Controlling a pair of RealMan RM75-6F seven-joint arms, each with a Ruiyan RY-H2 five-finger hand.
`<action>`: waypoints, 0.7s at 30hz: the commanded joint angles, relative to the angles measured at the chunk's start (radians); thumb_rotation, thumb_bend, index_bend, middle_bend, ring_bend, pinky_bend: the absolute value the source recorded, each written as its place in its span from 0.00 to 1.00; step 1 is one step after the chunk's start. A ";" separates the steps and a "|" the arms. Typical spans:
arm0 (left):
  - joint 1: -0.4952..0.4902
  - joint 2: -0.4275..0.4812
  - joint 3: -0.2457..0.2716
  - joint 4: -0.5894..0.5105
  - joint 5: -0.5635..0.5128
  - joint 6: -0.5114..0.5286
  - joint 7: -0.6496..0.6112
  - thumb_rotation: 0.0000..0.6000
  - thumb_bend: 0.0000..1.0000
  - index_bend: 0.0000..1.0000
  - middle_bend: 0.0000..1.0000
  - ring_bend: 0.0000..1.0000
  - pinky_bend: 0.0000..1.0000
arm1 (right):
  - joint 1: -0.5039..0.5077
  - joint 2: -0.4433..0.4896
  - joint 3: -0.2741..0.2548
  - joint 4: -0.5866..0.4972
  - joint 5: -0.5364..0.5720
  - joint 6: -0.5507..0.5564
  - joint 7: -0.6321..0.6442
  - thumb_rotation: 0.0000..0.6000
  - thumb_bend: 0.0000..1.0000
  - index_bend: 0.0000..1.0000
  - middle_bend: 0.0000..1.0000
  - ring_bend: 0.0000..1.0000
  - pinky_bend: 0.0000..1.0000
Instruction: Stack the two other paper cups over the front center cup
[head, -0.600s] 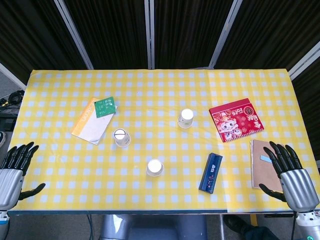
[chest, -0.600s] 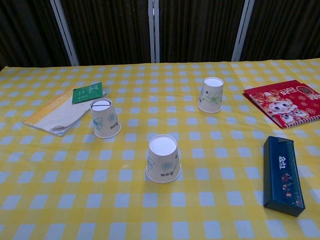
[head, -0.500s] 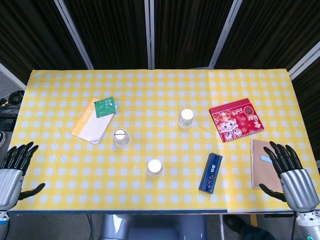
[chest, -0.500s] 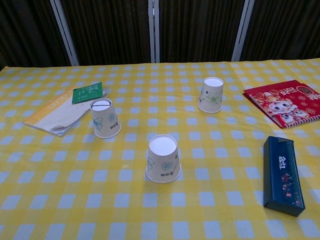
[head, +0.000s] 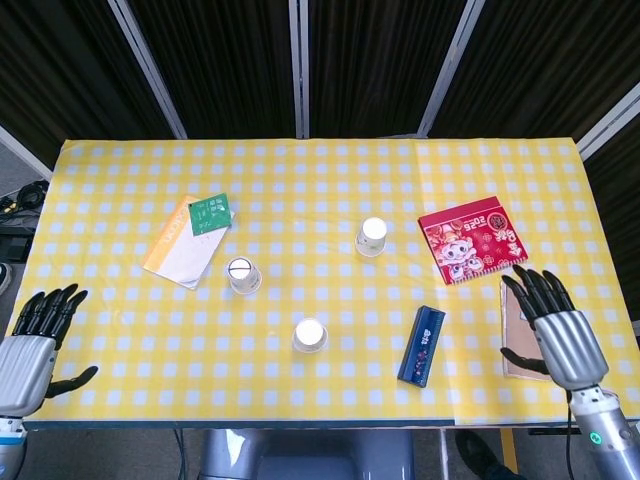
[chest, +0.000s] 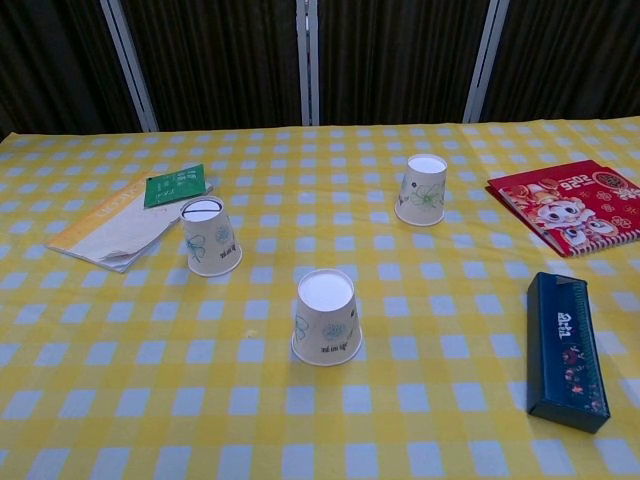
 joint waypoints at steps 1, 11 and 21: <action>-0.007 -0.002 -0.010 -0.002 -0.022 -0.011 0.002 1.00 0.00 0.00 0.00 0.00 0.00 | 0.174 -0.034 0.107 0.059 0.118 -0.216 0.000 1.00 0.00 0.05 0.05 0.00 0.15; -0.022 -0.017 -0.043 -0.003 -0.101 -0.033 0.045 1.00 0.00 0.00 0.00 0.00 0.00 | 0.479 -0.173 0.236 0.248 0.351 -0.615 0.029 1.00 0.05 0.10 0.15 0.06 0.29; -0.051 -0.035 -0.068 0.005 -0.195 -0.085 0.090 1.00 0.00 0.00 0.00 0.00 0.00 | 0.657 -0.359 0.241 0.459 0.436 -0.769 0.002 1.00 0.15 0.17 0.17 0.06 0.29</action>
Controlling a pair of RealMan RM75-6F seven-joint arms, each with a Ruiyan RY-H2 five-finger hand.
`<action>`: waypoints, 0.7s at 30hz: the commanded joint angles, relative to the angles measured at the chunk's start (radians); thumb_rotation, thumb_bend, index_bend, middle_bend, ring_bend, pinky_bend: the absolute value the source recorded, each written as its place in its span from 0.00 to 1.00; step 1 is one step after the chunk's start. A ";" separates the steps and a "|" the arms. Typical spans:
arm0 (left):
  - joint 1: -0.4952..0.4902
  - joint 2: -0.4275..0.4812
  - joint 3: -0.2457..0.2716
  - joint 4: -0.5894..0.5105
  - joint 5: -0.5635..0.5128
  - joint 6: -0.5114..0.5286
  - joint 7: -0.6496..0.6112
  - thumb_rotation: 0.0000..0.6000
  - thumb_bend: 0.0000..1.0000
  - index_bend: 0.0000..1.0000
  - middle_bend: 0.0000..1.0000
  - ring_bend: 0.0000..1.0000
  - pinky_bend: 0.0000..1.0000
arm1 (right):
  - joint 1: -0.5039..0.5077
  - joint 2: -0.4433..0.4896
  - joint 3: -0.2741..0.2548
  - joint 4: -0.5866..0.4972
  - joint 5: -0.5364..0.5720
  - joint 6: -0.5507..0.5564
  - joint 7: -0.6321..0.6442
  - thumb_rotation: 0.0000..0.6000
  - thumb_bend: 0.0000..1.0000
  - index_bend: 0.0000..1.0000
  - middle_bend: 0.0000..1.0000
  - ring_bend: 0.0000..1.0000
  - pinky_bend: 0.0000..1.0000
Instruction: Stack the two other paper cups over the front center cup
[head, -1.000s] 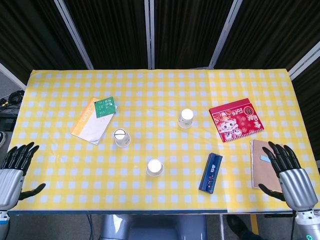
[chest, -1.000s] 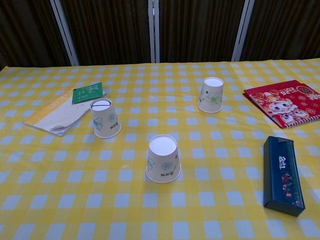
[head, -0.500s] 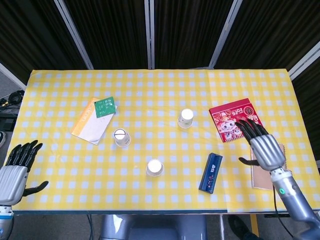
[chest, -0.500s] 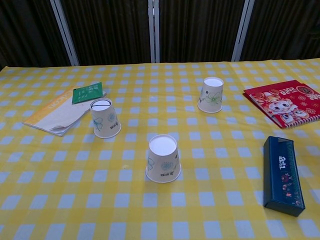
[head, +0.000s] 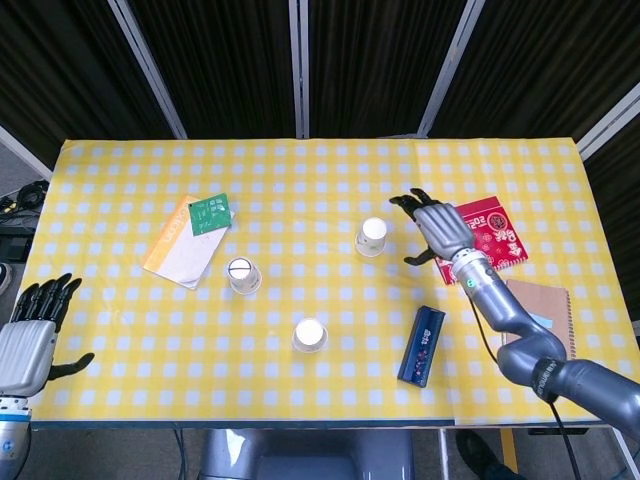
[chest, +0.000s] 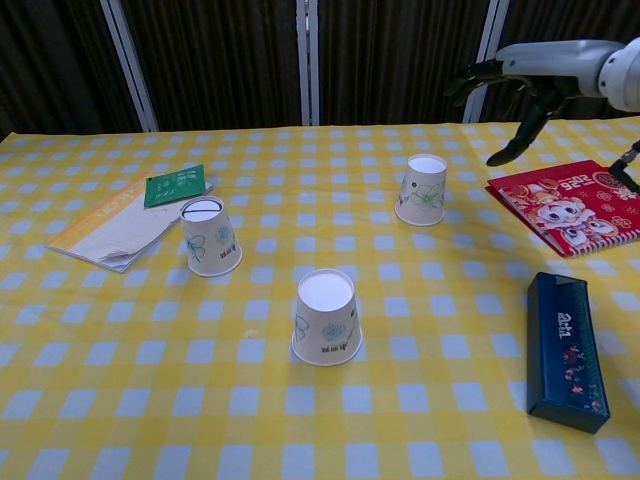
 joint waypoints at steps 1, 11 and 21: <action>-0.008 -0.007 -0.007 0.005 -0.022 -0.012 0.013 1.00 0.00 0.00 0.00 0.00 0.00 | 0.056 -0.074 -0.002 0.086 0.031 -0.056 -0.013 1.00 0.16 0.17 0.17 0.06 0.29; -0.021 -0.014 -0.024 0.014 -0.076 -0.027 0.022 1.00 0.00 0.00 0.00 0.00 0.00 | 0.148 -0.229 -0.011 0.265 0.102 -0.116 -0.033 1.00 0.18 0.19 0.19 0.08 0.29; -0.026 -0.014 -0.028 0.021 -0.098 -0.031 0.018 1.00 0.00 0.00 0.00 0.00 0.00 | 0.173 -0.288 -0.023 0.357 0.108 -0.108 -0.031 1.00 0.21 0.24 0.26 0.17 0.29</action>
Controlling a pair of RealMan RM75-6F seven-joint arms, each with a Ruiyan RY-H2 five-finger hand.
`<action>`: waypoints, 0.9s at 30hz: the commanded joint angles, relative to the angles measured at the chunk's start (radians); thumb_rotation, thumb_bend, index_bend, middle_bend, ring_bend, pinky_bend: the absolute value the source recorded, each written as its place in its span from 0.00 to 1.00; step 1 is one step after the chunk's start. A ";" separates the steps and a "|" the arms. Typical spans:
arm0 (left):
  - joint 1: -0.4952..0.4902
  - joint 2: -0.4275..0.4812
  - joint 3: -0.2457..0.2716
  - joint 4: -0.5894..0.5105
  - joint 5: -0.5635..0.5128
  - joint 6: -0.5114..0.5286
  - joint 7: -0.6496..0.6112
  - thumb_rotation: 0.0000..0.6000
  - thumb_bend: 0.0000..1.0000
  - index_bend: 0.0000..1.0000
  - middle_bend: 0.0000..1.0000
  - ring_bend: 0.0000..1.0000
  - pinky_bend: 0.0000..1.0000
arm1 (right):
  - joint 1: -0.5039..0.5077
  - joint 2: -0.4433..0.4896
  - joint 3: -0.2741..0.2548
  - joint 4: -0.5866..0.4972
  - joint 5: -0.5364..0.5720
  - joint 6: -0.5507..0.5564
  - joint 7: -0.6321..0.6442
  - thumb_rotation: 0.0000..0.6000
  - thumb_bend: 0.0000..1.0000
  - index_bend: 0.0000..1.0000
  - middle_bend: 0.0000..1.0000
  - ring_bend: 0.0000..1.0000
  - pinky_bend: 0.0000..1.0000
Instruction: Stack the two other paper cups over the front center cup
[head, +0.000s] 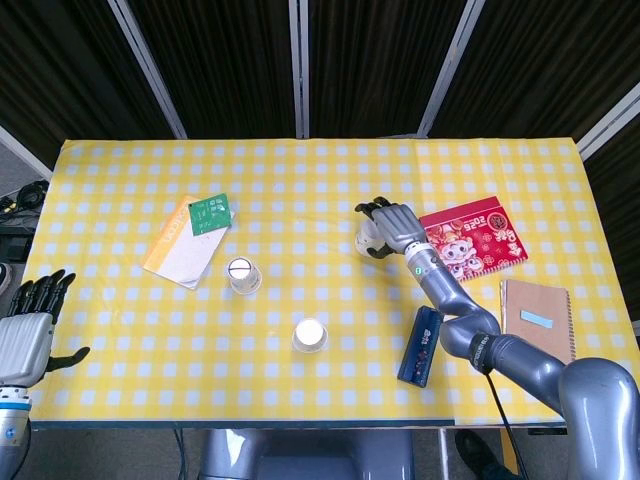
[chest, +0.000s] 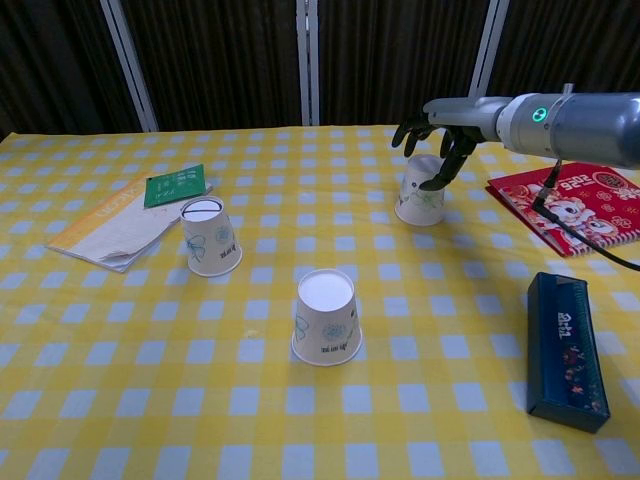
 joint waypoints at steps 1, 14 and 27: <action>-0.001 0.000 -0.001 0.001 -0.004 0.000 -0.001 1.00 0.00 0.00 0.00 0.00 0.00 | 0.006 -0.018 -0.005 0.028 -0.003 0.007 0.004 1.00 0.21 0.24 0.27 0.19 0.29; -0.009 0.004 0.000 -0.003 -0.017 -0.010 -0.007 1.00 0.00 0.00 0.00 0.00 0.00 | 0.010 -0.042 -0.019 0.089 -0.036 0.024 0.054 1.00 0.24 0.34 0.49 0.44 0.35; -0.005 0.035 0.029 -0.020 0.047 -0.016 -0.077 1.00 0.00 0.00 0.00 0.00 0.00 | -0.096 0.230 -0.035 -0.387 -0.187 0.228 0.088 1.00 0.25 0.34 0.49 0.44 0.35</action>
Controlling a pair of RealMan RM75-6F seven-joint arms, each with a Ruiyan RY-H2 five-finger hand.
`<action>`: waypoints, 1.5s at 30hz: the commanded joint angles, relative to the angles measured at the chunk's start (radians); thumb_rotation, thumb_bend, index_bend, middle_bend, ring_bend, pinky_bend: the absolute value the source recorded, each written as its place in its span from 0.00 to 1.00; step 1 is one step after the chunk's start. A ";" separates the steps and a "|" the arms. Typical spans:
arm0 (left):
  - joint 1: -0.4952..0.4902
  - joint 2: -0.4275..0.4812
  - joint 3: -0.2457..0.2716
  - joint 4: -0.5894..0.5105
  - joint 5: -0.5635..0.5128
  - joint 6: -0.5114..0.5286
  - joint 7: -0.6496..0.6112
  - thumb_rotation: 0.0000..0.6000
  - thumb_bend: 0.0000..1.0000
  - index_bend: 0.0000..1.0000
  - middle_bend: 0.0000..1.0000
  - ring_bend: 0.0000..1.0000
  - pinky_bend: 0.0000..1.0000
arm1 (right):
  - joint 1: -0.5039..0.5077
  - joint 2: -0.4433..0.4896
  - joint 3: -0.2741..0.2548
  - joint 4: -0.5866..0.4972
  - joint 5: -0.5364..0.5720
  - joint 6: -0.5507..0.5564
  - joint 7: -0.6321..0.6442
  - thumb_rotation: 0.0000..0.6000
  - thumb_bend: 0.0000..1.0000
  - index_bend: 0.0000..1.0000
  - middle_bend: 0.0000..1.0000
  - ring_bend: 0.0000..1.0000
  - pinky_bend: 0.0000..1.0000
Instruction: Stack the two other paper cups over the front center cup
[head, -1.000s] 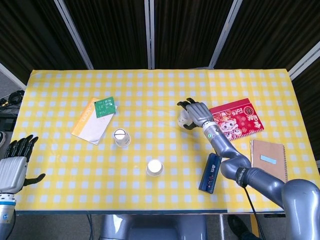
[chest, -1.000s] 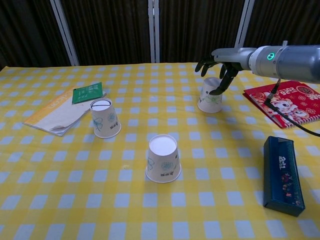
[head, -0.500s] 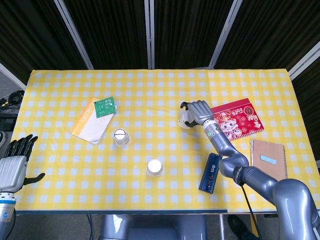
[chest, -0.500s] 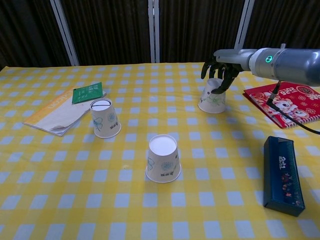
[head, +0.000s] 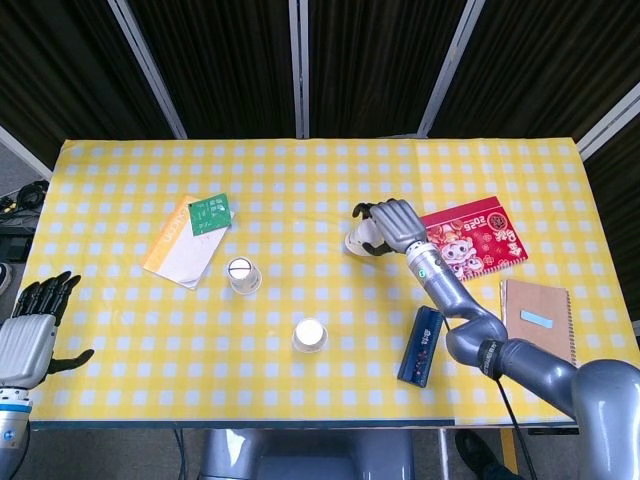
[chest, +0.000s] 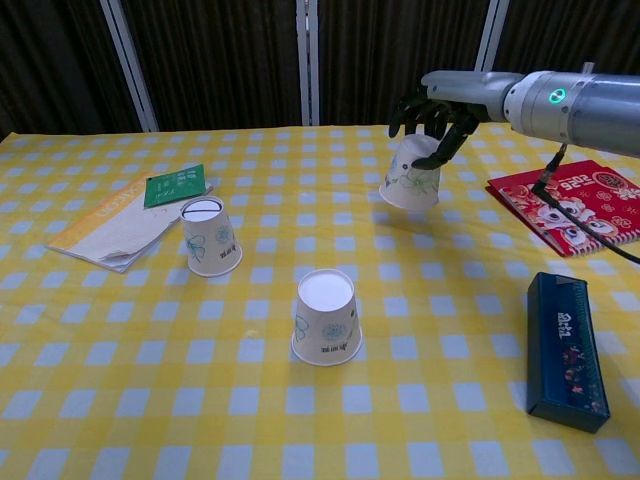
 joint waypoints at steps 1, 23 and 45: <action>0.001 0.009 0.008 -0.004 0.014 -0.002 -0.016 1.00 0.00 0.00 0.00 0.00 0.00 | -0.066 0.161 -0.017 -0.260 -0.083 0.098 0.004 1.00 0.26 0.34 0.49 0.44 0.35; -0.001 0.061 0.057 -0.016 0.104 -0.031 -0.134 1.00 0.00 0.00 0.00 0.00 0.00 | -0.148 0.339 -0.155 -0.850 -0.233 0.190 -0.350 1.00 0.28 0.34 0.49 0.44 0.35; -0.013 0.066 0.054 -0.005 0.083 -0.051 -0.149 1.00 0.00 0.00 0.00 0.00 0.00 | -0.067 0.167 -0.116 -0.767 -0.046 0.183 -0.574 1.00 0.27 0.34 0.47 0.44 0.35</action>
